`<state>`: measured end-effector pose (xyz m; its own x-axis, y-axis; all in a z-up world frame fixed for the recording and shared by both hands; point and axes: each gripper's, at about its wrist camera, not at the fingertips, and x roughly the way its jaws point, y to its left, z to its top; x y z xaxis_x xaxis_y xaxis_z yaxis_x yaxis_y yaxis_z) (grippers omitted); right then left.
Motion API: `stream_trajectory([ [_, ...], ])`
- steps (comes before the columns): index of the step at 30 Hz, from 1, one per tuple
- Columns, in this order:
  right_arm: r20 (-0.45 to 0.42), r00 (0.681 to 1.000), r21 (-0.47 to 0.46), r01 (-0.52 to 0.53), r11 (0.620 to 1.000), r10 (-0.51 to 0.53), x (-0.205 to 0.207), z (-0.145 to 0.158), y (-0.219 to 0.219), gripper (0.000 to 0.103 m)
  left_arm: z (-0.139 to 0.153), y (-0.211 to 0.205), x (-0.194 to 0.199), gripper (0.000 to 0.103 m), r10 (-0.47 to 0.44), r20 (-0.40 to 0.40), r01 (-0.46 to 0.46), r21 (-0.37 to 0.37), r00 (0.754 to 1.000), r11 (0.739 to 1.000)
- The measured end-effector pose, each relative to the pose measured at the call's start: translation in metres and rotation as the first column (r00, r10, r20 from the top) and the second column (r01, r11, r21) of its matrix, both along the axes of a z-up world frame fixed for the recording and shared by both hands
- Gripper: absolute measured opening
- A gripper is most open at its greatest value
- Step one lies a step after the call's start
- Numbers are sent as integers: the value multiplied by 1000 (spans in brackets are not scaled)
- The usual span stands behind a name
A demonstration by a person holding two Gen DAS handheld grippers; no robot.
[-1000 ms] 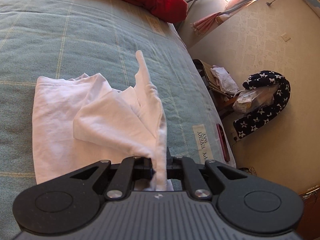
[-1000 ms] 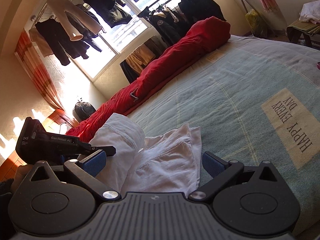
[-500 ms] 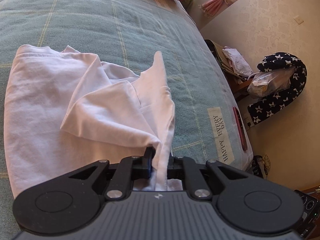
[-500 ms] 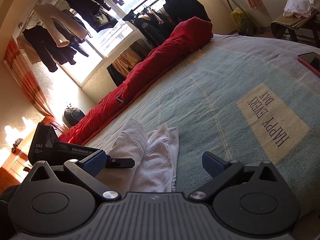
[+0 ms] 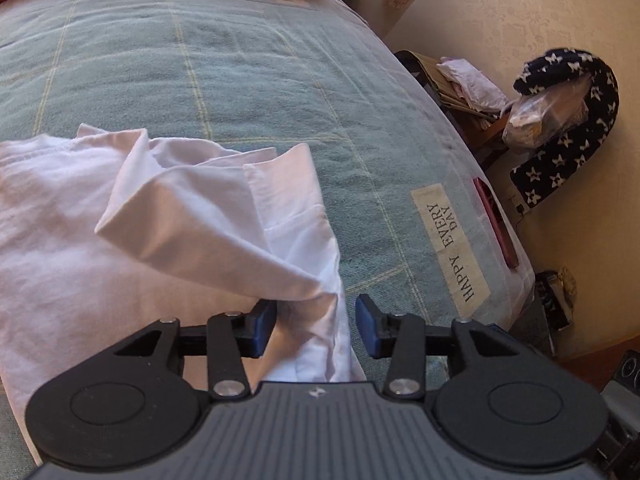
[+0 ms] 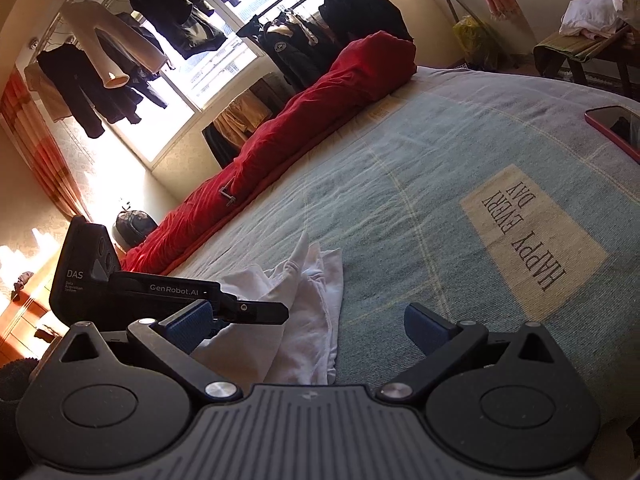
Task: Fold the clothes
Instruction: 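Move the open right gripper over the folded white shirt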
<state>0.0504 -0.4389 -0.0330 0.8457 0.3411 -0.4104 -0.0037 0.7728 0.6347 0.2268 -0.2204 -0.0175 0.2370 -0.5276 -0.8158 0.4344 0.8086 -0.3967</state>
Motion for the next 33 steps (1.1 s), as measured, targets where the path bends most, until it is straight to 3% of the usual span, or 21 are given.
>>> stream_trajectory([
  [6,-4,1000,-5,30,1000,-30,-5,2,-6,103,17,-32,-18,56,-142,127,127,116,982,985],
  [10,-3,999,-12,40,999,-40,-8,3,-8,103,32,-33,-22,60,-173,172,158,95,970,983],
  [16,29,999,-20,26,999,-26,-12,5,-8,103,44,3,-31,66,-163,235,152,65,958,986],
  [21,103,993,-13,-48,999,49,-16,9,1,102,34,49,-56,66,-167,308,140,108,937,984],
  [23,105,990,10,-91,996,89,-15,9,4,95,29,66,-69,66,-171,330,135,131,928,982],
  [25,83,988,42,-135,990,131,-12,6,6,88,25,82,-84,66,-181,360,135,148,915,980],
  [29,17,981,109,-193,975,193,-13,-5,12,83,24,105,-114,71,-199,434,138,168,879,976],
  [33,-45,972,175,-218,960,229,-19,-20,17,83,20,116,-148,78,-282,498,188,232,820,955],
])
